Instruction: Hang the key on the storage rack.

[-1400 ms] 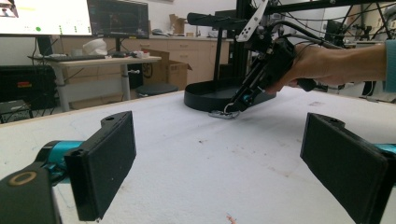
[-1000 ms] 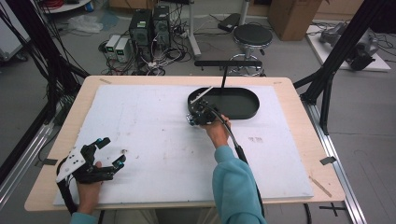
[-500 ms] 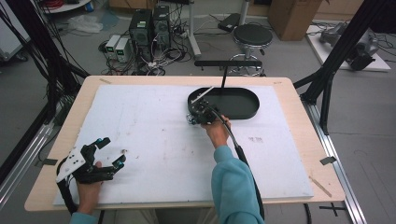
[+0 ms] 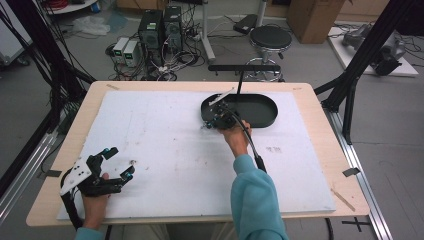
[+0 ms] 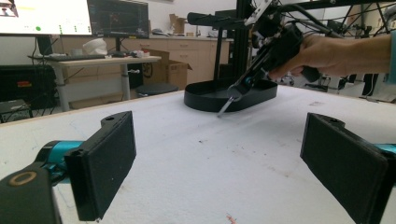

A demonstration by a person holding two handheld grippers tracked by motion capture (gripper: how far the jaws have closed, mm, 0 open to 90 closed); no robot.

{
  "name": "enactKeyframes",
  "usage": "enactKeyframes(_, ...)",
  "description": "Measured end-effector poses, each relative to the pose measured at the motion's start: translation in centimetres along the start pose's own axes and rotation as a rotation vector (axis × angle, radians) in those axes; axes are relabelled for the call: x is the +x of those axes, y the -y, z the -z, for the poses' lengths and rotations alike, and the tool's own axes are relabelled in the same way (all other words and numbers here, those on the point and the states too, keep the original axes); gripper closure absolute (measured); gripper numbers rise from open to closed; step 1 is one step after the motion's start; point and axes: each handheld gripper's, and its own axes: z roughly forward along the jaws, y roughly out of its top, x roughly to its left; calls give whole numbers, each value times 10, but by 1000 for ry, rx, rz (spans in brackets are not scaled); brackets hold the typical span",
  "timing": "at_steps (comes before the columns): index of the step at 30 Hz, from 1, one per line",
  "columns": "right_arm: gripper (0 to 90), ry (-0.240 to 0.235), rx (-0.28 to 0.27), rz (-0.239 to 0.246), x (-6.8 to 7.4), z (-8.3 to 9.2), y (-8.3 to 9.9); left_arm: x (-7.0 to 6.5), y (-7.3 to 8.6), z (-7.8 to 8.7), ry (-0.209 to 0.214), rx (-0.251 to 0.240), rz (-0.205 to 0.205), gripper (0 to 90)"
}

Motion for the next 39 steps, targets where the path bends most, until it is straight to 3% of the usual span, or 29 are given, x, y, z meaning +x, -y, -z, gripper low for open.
enactKeyframes(11, 895, 21, -112, 28, -8, 49, -1, 0, 0, 0, -1, 0, -2, 108)
enactKeyframes(15, 895, 41, -172, -8, -23, 75, 5, 0, 0, 0, -1, 0, -4, 108)
enactKeyframes(20, 895, 64, -194, -26, -33, 94, 5, 0, 0, 0, -1, 1, -5, 108)
enactKeyframes(21, 895, 85, -204, -26, -39, 104, 5, 0, 0, 0, -1, 1, -2, 108)
enactKeyframes(30, 895, 148, -247, -31, -67, 141, -7, -1, 0, 0, 1, 2, -7, 108)
enactKeyframes(39, 895, 181, -239, -65, -93, 160, -18, 0, 0, 0, -1, -1, 0, 108)
